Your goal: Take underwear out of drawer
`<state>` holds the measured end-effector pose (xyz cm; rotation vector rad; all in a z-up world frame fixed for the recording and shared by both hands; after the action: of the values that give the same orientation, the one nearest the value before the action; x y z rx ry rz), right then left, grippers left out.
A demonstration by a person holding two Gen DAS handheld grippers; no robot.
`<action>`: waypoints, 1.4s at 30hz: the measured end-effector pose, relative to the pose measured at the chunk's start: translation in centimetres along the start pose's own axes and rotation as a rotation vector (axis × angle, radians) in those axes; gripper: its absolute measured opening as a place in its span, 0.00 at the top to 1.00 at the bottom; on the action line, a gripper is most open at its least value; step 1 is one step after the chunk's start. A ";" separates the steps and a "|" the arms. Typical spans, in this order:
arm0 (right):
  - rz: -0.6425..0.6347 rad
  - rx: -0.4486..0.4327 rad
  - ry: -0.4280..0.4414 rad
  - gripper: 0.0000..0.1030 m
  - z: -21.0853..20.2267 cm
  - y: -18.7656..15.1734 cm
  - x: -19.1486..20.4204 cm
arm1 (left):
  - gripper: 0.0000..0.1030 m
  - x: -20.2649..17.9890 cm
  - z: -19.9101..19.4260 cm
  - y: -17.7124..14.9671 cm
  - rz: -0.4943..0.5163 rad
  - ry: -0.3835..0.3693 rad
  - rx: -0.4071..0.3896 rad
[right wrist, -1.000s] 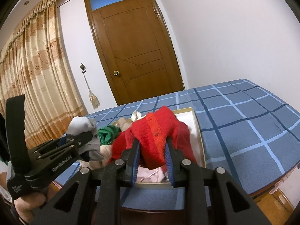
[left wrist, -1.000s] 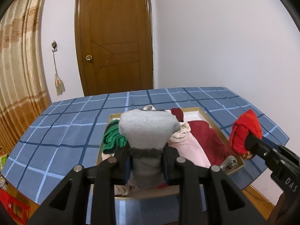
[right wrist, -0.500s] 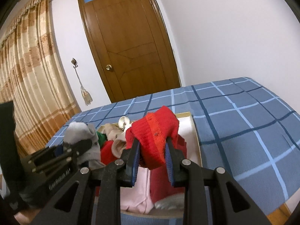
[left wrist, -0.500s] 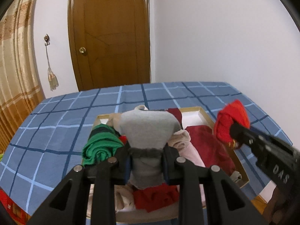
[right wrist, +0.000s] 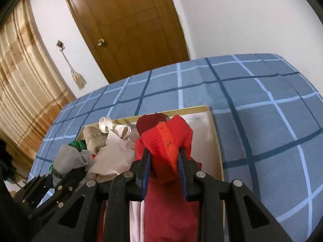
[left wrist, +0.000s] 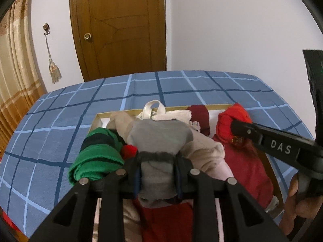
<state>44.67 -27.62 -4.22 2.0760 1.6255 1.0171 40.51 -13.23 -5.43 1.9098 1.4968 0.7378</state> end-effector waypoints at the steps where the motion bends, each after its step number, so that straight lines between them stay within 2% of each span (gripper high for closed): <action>1: 0.001 -0.003 0.003 0.71 0.1 0.1 0.0 | 0.67 0.2 0.3 0.0 -0.008 0.005 0.005; 2: 0.009 -0.006 0.010 0.69 0.3 0.3 0.0 | 0.62 0.3 0.5 0.0 -0.013 0.008 0.007; 4: 0.025 0.009 0.033 0.66 0.7 0.2 -0.2 | 0.39 0.8 0.7 0.0 -0.025 0.030 0.004; 8: 0.040 -0.009 0.063 0.53 0.0 -0.1 0.0 | 0.18 1.0 0.1 0.1 -0.002 0.054 -0.015; 10: 0.038 -0.031 0.079 0.52 -0.9 -0.3 0.3 | 0.02 0.8 -0.6 0.0 0.023 0.059 -0.023; 15: 0.022 -0.120 0.094 0.46 -3.7 -1.1 1.2 | 0.00 1.1 -3.1 -0.3 0.038 0.096 -0.096; 19: 0.003 -0.206 0.091 0.45 -6.3 -2.4 1.9 | 0.00 1.6 -4.6 -1.2 -0.002 0.069 -0.111; 23: -0.008 -0.222 0.091 0.45 -7.3 -3.9 2.4 | 0.00 2.0 -5.6 -2.4 -0.027 0.048 -0.112; 42: -0.054 -0.318 0.085 0.45 -13.3 -9.1 4.9 | 0.00 3.8 -10.9 -7.1 -0.052 0.067 -0.161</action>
<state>29.49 -22.59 0.97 1.7930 1.4392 1.2683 28.72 -6.91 -3.22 1.7353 1.4744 0.8786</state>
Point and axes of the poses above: each gripper's, at about its wrist camera, not at the fingertips, and z roughly the way its jaws point, x to its left, y to its top, the point moved 10 cm from there along z, roughly the way its jaws point, and after that the axes turned 5 degrees about y, right-handed, at the moved point
